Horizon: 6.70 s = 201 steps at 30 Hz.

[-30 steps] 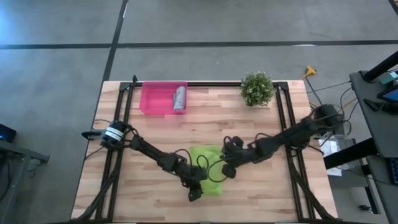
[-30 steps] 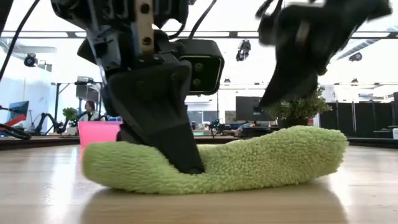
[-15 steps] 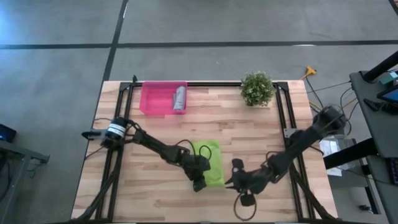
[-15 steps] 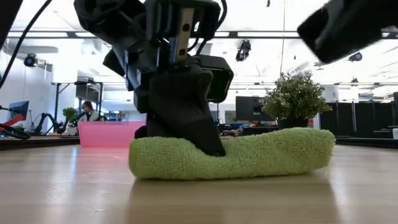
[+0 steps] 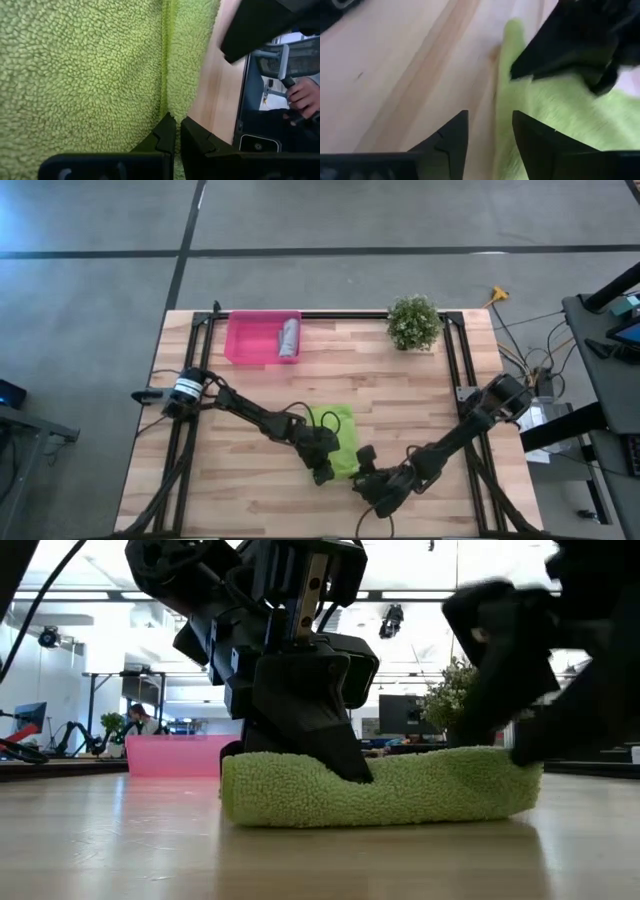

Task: Roll microfiber towels into tight, uniform cylinder then place into a basket
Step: Roll the green microfiber cloth

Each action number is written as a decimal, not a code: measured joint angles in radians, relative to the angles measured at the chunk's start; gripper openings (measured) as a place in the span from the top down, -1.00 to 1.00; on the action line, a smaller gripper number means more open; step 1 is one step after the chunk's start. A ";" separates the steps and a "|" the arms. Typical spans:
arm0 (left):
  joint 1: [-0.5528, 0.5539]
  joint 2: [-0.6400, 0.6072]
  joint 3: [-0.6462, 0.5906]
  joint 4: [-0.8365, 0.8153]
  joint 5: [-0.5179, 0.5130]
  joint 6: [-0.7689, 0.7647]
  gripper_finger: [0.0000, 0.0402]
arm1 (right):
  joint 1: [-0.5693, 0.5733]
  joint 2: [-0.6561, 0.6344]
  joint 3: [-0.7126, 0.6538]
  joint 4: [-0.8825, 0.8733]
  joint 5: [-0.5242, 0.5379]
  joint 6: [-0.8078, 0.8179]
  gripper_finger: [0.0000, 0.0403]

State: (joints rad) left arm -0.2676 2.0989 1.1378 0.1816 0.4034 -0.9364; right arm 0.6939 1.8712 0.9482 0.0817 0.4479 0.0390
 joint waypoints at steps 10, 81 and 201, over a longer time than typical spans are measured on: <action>0.000 0.002 0.000 0.000 0.003 -0.001 1.00 | -0.006 0.046 -0.018 -0.002 0.028 -0.048 0.50; -0.311 -0.348 -0.046 -0.243 -0.647 0.943 0.65 | -0.127 0.055 -0.315 0.737 -0.471 1.097 0.96; -0.307 -0.054 0.075 -0.144 -0.747 0.652 0.23 | -0.125 0.054 -0.353 0.813 -0.427 1.130 0.96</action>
State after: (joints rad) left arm -0.5751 2.0445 1.2125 0.0372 -0.3438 -0.2840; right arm 0.5694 1.9255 0.5949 0.8951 0.0208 1.1694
